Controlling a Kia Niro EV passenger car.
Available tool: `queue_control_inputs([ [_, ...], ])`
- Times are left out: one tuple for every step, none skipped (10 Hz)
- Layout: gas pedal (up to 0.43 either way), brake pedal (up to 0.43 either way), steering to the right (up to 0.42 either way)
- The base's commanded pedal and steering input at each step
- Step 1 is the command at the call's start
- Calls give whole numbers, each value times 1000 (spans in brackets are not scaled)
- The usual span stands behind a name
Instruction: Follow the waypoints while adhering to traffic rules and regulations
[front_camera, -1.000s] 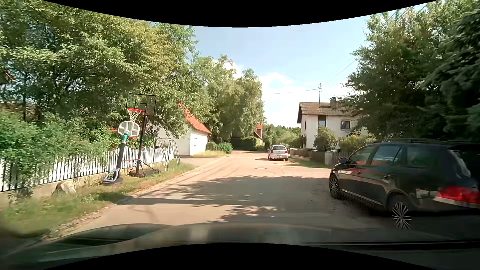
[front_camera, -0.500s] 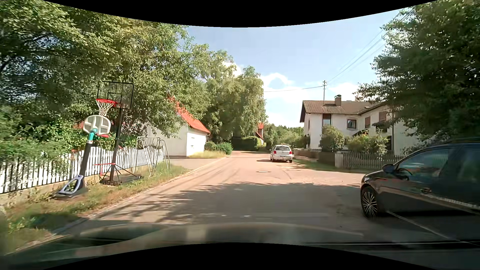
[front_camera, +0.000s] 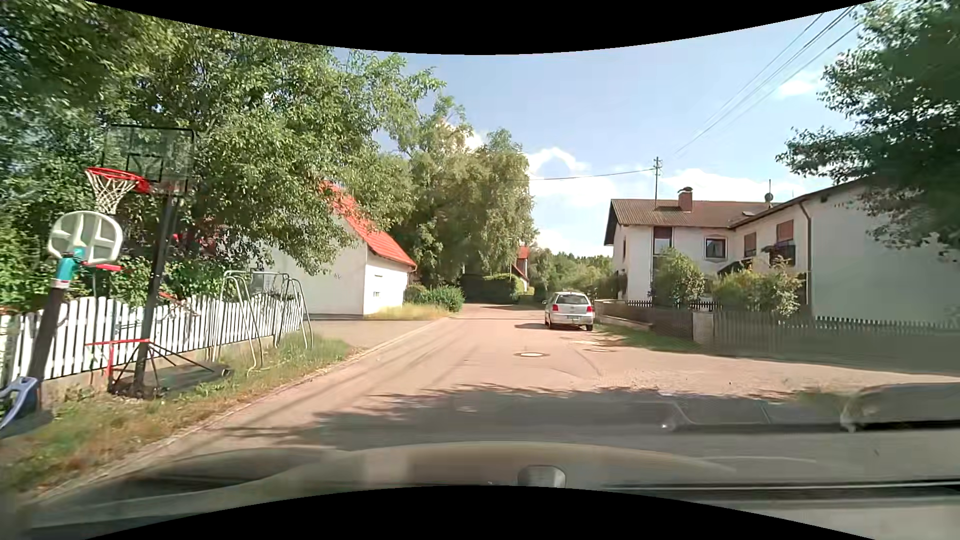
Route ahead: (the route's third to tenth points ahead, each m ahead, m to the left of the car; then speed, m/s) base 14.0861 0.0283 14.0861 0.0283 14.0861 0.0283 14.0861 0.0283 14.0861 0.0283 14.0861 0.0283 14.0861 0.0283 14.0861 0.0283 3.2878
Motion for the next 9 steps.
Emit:
queue_control_inputs([
  [0, 6, 44],
  [0, 6, 56],
  [0, 6, 75],
  [0, 18, 92],
  [0, 24, 105],
  [0, 37, 118],
  [0, 55, 131],
  [0, 67, 145],
  [0, 79, 163],
])
